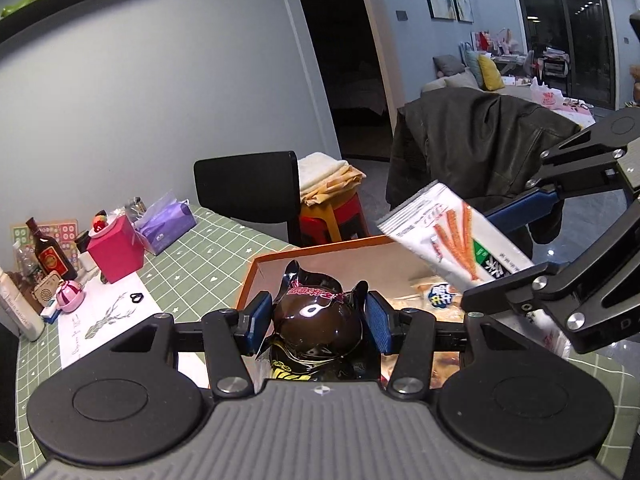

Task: Organize snacks
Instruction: 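Carry the chocolate bottle with the left tool while the right carries the spicy-strip bag over the box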

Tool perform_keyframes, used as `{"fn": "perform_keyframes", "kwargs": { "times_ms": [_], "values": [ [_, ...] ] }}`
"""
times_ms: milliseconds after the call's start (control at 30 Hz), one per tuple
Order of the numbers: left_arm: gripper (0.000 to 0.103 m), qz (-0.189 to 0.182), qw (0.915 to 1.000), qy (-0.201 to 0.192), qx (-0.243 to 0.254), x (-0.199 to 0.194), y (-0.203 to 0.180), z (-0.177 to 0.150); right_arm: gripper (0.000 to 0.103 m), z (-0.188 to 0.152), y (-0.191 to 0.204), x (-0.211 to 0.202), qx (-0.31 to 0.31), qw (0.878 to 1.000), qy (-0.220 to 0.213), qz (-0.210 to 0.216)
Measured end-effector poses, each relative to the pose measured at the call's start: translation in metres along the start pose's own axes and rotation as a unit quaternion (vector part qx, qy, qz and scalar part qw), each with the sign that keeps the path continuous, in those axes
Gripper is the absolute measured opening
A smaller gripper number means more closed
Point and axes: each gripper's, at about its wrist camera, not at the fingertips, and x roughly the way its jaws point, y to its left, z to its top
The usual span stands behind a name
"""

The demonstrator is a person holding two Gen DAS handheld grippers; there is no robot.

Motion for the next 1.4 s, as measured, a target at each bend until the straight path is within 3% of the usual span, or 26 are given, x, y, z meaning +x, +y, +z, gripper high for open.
{"fn": "perform_keyframes", "kwargs": {
  "times_ms": [267,800,1033,1400],
  "values": [
    [0.058,-0.002,0.9995,0.032,0.003,0.034,0.011,0.006,0.053,0.006,-0.018,0.028,0.008,1.0,0.025,-0.004],
    [0.058,-0.002,0.9925,0.121,-0.016,0.105,0.017,0.0,0.053,0.013,-0.047,0.127,0.042,0.993,0.112,0.005],
    [0.058,0.001,0.9858,0.166,-0.024,0.129,0.026,-0.006,0.053,0.012,-0.048,0.156,0.025,0.99,0.141,-0.004],
    [0.058,0.015,0.9788,0.204,-0.011,0.152,0.036,-0.005,0.053,0.019,-0.037,0.195,-0.029,0.984,0.177,-0.005]
  ]
}}
